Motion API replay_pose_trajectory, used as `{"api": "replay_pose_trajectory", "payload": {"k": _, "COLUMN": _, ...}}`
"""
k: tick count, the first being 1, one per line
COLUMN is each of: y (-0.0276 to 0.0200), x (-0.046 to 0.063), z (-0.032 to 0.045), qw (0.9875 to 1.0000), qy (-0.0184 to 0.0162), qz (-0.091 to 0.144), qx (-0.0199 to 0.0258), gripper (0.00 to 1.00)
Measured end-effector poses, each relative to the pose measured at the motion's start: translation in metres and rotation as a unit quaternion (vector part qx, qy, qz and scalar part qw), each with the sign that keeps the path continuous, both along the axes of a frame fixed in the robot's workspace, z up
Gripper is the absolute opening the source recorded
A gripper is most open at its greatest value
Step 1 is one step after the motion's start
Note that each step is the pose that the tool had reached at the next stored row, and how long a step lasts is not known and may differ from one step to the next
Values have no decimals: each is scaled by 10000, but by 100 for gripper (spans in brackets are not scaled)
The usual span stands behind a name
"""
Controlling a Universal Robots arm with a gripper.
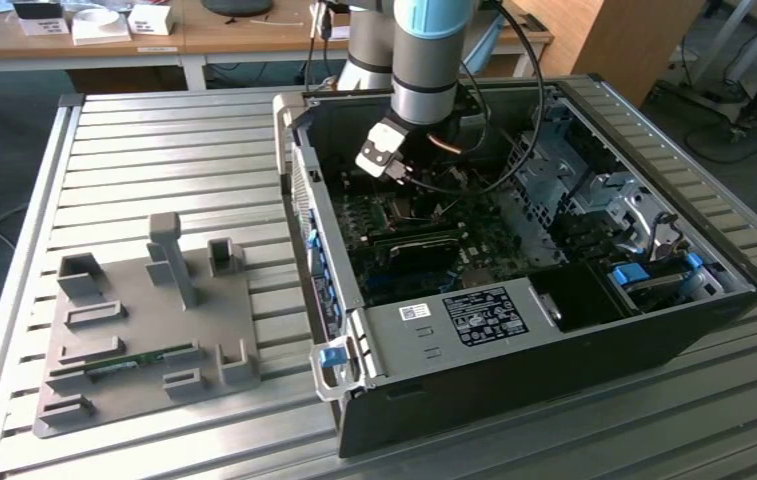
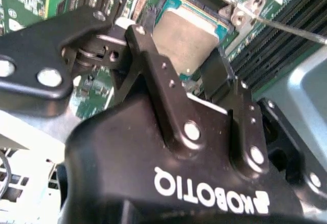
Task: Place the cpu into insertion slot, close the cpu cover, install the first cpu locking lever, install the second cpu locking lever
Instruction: 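Place the cpu into insertion slot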
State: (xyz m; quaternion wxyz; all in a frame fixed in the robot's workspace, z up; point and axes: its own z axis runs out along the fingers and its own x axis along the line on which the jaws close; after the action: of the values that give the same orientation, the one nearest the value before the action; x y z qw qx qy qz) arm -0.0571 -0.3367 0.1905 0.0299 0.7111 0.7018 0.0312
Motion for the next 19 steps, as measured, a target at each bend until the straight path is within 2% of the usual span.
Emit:
{"api": "replay_pose_trajectory", "payload": {"k": 4, "y": 0, "x": 0, "z": 4, "qw": 10000, "qy": 0, "qz": 0, "qx": 0, "gripper": 61}}
{"api": "replay_pose_trajectory", "payload": {"k": 9, "y": 0, "x": 0, "z": 56, "qw": 10000, "qy": 0, "qz": 0, "qx": 0, "gripper": 61}}
{"api": "replay_pose_trajectory", "payload": {"k": 19, "y": 0, "x": 0, "z": 246, "qw": 10000, "qy": 0, "qz": 0, "qx": 0, "gripper": 61}}
